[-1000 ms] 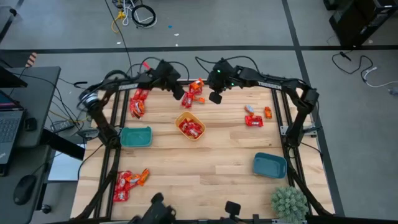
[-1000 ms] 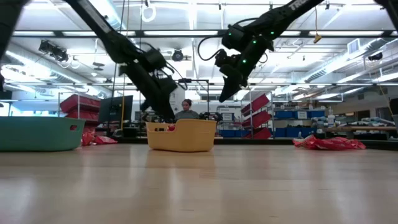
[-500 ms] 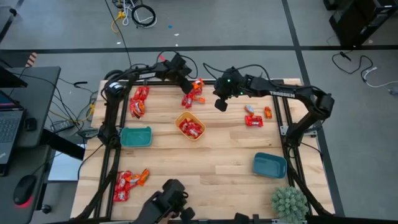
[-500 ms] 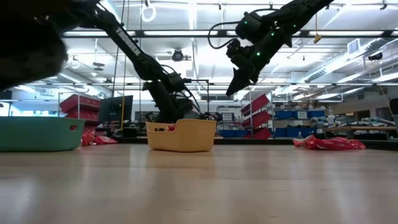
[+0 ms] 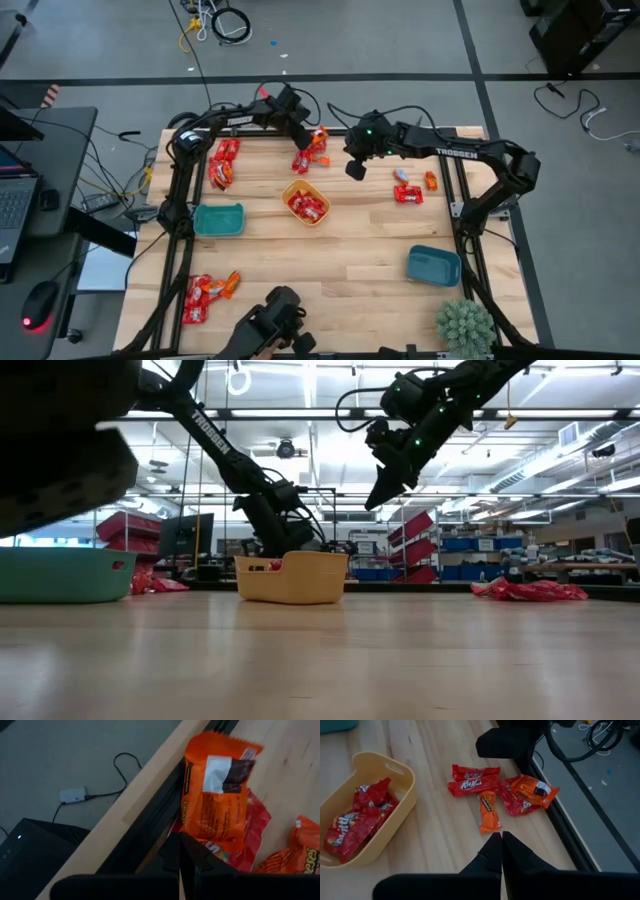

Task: Sort candy
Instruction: Put the red candy into the yellow bin

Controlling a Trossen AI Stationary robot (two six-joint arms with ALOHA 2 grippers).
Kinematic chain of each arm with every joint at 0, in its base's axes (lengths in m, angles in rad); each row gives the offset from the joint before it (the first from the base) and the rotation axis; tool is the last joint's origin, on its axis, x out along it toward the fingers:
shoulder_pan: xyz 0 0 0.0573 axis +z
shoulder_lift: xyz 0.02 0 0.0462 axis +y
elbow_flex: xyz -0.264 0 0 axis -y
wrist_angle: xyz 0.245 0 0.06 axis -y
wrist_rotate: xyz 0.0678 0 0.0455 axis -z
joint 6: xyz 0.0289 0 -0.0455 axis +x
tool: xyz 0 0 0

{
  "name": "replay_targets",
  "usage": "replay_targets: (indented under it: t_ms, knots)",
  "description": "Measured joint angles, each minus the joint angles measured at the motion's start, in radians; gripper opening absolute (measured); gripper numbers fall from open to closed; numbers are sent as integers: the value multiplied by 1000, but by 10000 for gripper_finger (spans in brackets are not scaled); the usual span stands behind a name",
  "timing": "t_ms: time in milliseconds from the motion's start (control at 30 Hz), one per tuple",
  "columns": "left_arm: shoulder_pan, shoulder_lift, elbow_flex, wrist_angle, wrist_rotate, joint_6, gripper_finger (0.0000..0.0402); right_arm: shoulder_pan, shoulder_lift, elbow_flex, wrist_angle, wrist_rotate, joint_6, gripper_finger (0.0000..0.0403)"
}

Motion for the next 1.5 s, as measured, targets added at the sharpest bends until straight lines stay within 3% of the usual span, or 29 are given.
replay_targets:
  t_ms: [500,700,1033,1500]
  knots:
    - [-87,14,-1,-50,105,53,0,14,0,0,-32,0,7,0]
    - [-119,9,-2,-44,154,70,0,9,17,-9,15,-1,106,8]
    - [-54,-12,-3,-48,129,28,0,-61,224,-20,184,-10,158,89]
    - [-60,44,1,-23,104,50,0,-153,489,145,173,-116,163,176]
